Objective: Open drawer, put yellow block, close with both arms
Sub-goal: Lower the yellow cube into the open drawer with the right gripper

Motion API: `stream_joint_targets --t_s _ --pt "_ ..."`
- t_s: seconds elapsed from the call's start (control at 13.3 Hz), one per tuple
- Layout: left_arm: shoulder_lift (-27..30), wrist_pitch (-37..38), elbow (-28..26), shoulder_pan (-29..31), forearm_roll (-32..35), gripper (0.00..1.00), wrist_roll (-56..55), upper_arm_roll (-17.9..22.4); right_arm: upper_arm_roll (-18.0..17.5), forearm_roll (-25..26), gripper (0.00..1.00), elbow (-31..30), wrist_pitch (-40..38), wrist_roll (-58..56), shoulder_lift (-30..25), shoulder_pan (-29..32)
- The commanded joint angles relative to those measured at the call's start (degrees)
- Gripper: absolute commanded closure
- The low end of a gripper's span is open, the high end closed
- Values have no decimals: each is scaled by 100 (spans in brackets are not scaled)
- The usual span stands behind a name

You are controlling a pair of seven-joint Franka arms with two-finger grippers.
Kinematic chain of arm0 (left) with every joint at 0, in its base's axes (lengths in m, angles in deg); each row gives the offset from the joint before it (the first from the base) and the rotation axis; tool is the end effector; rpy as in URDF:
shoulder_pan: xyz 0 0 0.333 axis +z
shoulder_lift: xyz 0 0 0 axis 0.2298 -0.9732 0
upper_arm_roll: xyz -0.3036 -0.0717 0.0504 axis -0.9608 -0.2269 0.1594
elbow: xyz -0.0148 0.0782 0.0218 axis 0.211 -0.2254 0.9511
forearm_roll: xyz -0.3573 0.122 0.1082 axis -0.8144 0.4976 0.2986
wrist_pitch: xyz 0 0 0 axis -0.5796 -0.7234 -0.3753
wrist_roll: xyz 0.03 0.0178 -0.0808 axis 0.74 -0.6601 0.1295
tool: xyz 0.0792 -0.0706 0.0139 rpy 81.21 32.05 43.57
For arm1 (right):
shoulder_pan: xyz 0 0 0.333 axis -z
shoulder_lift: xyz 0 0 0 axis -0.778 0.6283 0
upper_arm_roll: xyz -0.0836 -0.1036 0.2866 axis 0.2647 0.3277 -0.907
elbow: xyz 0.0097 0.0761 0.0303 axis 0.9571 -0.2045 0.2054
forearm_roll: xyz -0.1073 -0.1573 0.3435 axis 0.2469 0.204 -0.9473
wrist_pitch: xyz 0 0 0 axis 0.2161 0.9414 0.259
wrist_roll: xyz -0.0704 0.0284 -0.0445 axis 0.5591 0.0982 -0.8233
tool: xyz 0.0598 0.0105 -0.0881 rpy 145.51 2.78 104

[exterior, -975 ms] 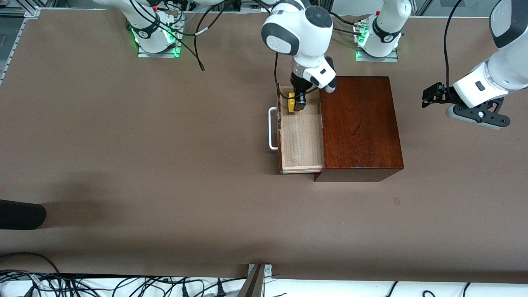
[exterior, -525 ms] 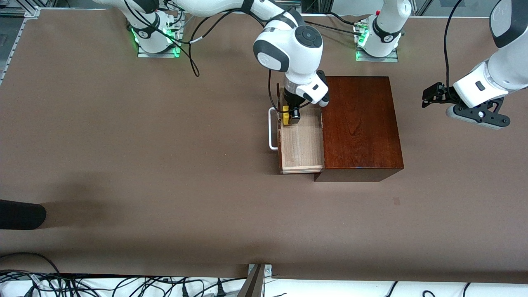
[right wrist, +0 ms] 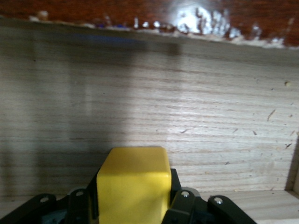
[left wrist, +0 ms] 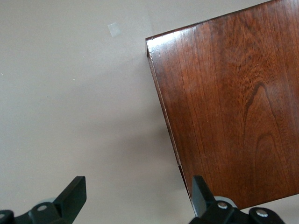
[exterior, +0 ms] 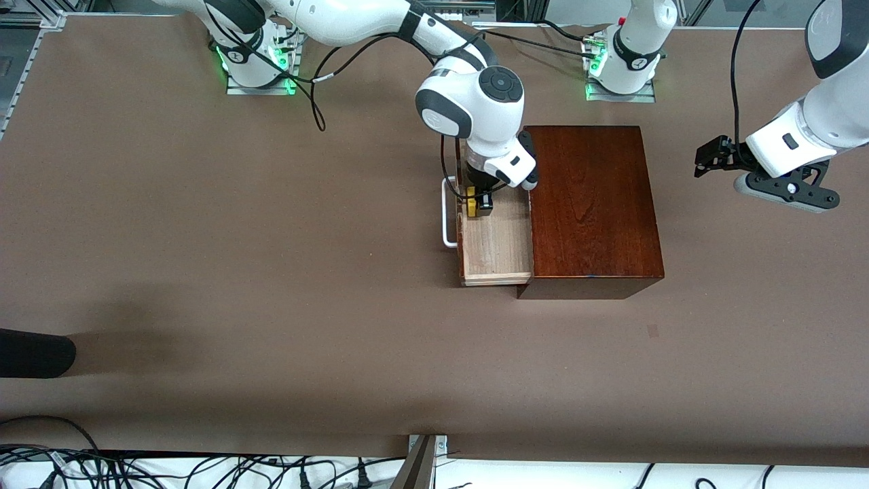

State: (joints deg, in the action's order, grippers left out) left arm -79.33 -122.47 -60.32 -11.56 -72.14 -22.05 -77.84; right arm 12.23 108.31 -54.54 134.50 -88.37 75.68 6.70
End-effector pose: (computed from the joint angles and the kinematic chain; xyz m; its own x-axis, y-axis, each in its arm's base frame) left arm 0.5403 -0.0169 0.5276 0.9584 -0.2575 -0.1228 -0.2548 -0.9663 0.0375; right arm 0.4565 0.6275 0.3075 -0.0675 0.9975 -0.0223 0.9875 0.0700 0.1411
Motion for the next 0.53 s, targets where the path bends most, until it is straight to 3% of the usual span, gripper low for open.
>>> stream_joint_targets --t_s 0.0,0.07,0.22,0.45 --pt "-45 125 150 65 -145 0 150 -22 -53 -74 88 81 83 -122 109 78" --pt "-45 125 150 65 -145 0 150 -22 -62 -178 2 81 75 -113 92 87" --pt "-45 125 150 65 -145 0 142 -22 -53 -460 0 133 -83 -95 4 96" --pt "-45 133 150 65 -145 0 142 -22 -88 -487 0 283 -679 -95 -337 122"
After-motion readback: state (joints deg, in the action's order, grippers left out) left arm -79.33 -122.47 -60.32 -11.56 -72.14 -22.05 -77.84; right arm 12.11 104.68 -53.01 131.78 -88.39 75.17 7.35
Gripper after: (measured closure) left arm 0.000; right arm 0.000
